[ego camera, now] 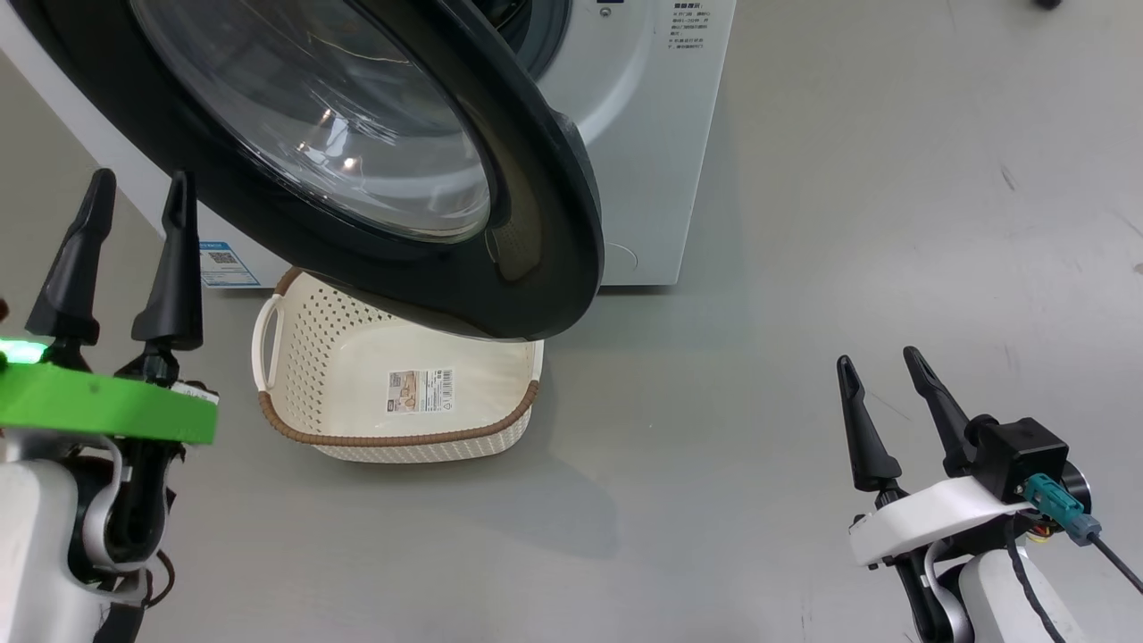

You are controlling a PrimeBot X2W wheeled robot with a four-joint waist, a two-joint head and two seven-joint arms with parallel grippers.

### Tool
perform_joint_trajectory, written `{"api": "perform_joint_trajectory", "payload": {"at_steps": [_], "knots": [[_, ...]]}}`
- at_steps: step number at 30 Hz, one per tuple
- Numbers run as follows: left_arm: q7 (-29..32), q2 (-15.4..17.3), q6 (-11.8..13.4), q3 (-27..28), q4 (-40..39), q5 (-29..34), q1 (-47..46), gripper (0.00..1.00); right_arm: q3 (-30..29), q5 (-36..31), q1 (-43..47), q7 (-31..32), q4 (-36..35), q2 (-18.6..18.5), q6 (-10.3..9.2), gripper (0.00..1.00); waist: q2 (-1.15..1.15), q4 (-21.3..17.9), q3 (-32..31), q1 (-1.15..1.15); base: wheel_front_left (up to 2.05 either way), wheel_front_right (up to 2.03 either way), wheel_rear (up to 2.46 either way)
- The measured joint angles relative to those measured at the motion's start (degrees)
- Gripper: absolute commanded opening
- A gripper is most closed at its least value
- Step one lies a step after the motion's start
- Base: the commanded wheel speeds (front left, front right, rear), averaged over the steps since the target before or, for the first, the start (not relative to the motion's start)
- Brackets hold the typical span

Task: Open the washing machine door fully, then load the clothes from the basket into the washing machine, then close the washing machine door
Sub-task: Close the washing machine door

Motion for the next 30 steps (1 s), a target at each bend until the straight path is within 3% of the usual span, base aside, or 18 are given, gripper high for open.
{"api": "perform_joint_trajectory", "payload": {"at_steps": [8,12,21,30], "knots": [[-8.42,1.93,-0.19,-1.72,5.63,10.12,3.46,1.00,0.04,0.00,0.00,0.00,-0.03,0.02,0.00,1.00,0.00,-0.15,-0.41,0.00,0.00,0.00,0.00],[-9.05,1.58,-0.16,-1.69,8.31,12.68,4.76,1.00,0.05,0.00,0.00,0.00,-0.04,0.03,0.00,1.00,0.00,-0.26,-0.65,0.00,0.00,0.00,0.00],[-9.13,-2.30,3.56,-0.42,10.74,15.86,8.67,1.00,0.11,0.00,0.00,0.00,-0.07,0.05,0.00,1.00,0.00,-0.62,-1.28,0.00,0.00,0.00,0.00],[-9.13,-5.14,5.71,0.46,11.43,18.51,11.72,1.00,0.14,0.01,0.02,0.00,-0.11,0.11,0.00,1.00,0.00,-1.08,-2.00,0.00,0.00,0.00,0.00]]}}
